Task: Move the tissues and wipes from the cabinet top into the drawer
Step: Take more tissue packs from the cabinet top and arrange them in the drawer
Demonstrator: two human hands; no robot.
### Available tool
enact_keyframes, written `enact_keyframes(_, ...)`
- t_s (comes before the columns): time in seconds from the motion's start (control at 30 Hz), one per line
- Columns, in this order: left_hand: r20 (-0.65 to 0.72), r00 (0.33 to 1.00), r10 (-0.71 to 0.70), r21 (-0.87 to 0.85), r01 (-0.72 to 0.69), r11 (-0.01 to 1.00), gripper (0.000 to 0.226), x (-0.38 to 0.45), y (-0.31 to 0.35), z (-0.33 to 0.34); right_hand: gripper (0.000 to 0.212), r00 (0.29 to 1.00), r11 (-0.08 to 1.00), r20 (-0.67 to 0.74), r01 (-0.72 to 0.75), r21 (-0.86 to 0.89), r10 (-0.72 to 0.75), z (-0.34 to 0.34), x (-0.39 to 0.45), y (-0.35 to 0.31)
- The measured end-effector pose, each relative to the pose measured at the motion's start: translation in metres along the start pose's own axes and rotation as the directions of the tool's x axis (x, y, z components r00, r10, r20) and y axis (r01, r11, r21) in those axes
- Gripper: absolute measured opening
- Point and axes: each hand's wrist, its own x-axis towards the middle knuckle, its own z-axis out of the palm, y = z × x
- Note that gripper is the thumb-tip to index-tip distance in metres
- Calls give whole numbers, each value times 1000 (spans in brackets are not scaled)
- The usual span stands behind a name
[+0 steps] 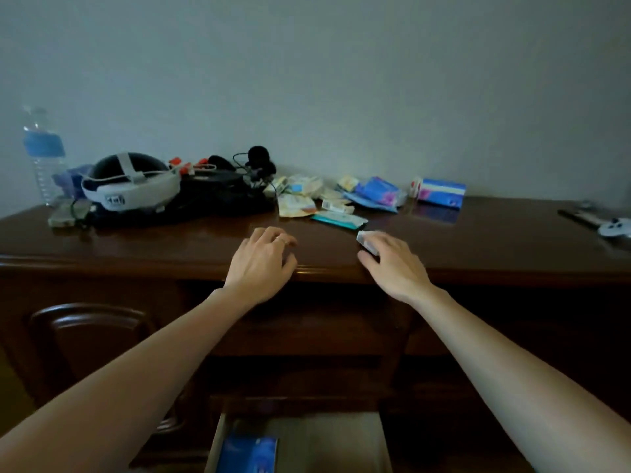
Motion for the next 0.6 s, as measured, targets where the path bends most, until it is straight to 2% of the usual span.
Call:
enact_keyframes(0.03,59,998,-21,0,21,1000,37,6,-4,5,47,997,998,79,-16,-53,20,4,7,2)
enact_keyframes(0.07,99,994,-39,6,38,999,39,11,-7,10,49,996,994,88,-17,-106,27,8,12,3)
enact_keyframes(0.2,88,996,-30,71,24,997,37,40,-15,25,48,990,975,-82,-125,-184,111,11,38,9)
enact_keyframes(0.27,96,995,-26,70,19,997,40,61,-14,30,42,980,974,-63,-197,-112,191,9,55,17)
enact_keyframes(0.37,140,990,5,16,-7,1000,52,97,-6,43,37,982,962,13,-189,198,191,5,86,28)
enact_keyframes(0.43,140,985,97,-27,-95,995,57,122,5,55,40,978,924,-32,-184,337,207,-1,111,37)
enact_keyframes(0.53,144,958,247,-117,-231,966,61,159,28,75,43,969,942,-80,-205,266,234,-10,151,61)
enact_keyframes(0.6,223,917,330,-187,-292,938,65,183,46,94,44,961,946,-60,-254,199,271,-12,179,88)
